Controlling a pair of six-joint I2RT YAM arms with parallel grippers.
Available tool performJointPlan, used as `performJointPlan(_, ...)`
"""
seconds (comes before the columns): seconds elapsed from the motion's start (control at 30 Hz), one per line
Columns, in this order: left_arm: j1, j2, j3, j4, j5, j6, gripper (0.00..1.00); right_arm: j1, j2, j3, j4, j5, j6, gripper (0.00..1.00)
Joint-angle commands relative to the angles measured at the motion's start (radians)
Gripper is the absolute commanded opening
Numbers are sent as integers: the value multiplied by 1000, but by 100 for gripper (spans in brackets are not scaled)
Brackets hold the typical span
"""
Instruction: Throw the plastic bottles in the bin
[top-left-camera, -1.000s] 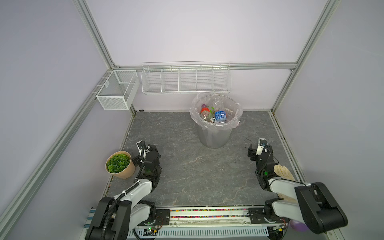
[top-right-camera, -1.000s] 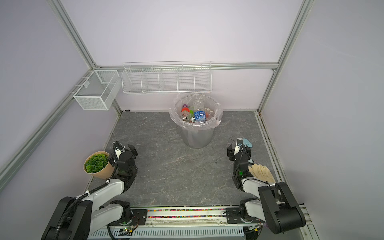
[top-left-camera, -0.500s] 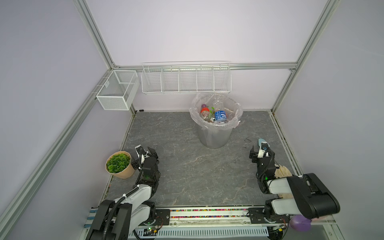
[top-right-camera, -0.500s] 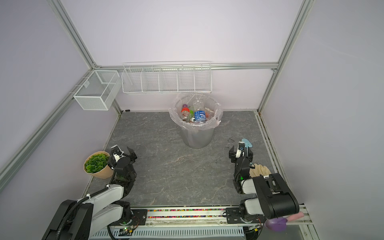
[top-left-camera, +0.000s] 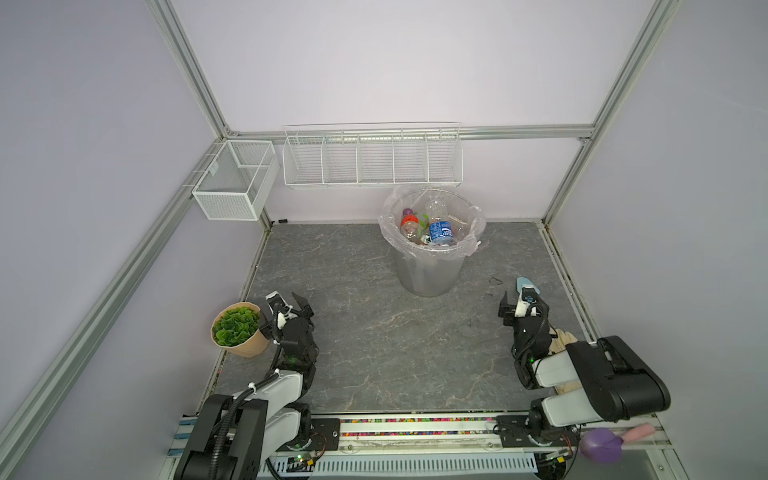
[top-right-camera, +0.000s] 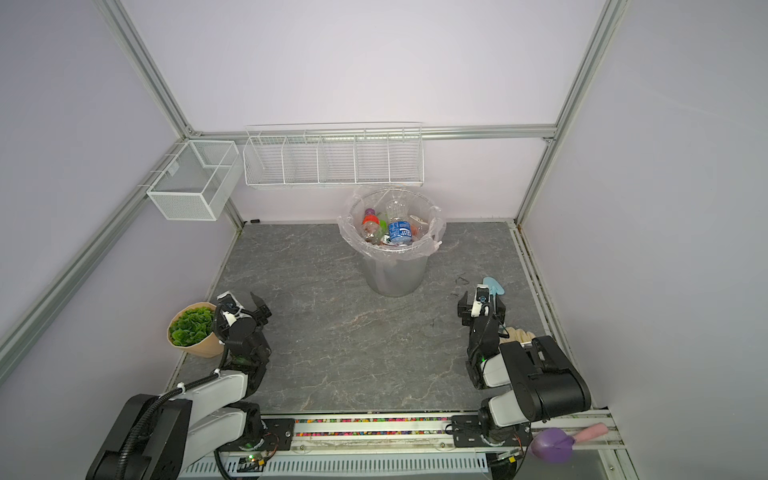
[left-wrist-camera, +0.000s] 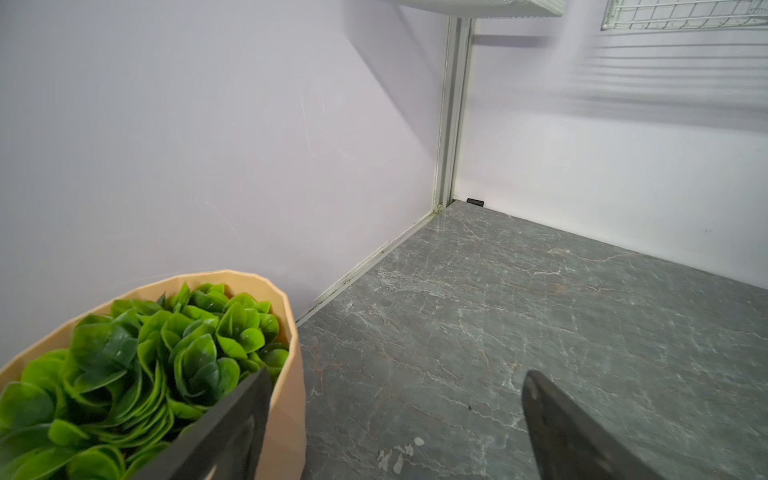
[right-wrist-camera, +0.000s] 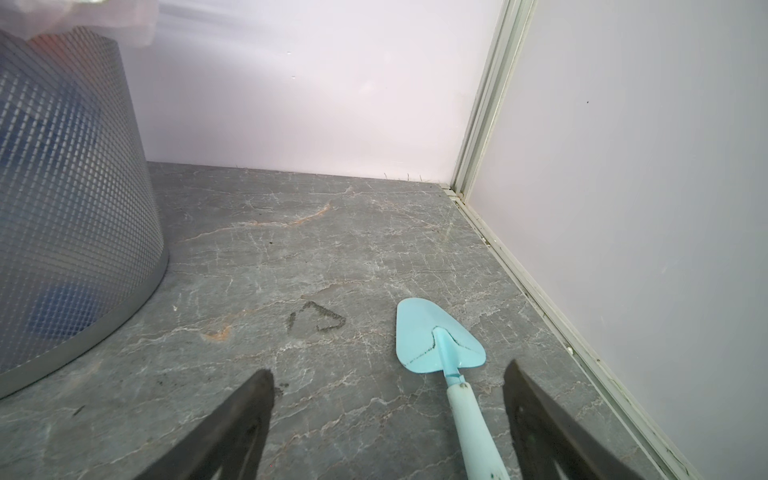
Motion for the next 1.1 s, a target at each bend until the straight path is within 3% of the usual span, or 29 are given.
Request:
performJointPlan(0.0, 7, 13, -13, 71, 35, 1, 93, -5, 28, 2, 78, -46, -38, 88)
performJointPlan(0.2, 7, 27, 1, 61, 55, 15, 92, -4, 119, 47, 78, -101, -72, 89)
performJointPlan(0.53, 9, 97, 0, 151, 94, 15, 92, -7, 125, 55, 75, -98, -69, 89)
performJointPlan(0.63, 10, 187, -19, 278, 118, 3, 92, -7, 125, 54, 75, -99, -69, 89)
performJointPlan(0.73, 8, 363, -29, 476, 166, 31, 91, -7, 125, 55, 74, -98, -69, 89)
performJointPlan(0.8, 4, 344, -2, 422, 182, 51, 91, -8, 127, 58, 74, -97, -69, 89)
performJointPlan(1.07, -2, 386, -2, 471, 269, 100, 91, -8, 138, 71, 71, -78, -66, 89)
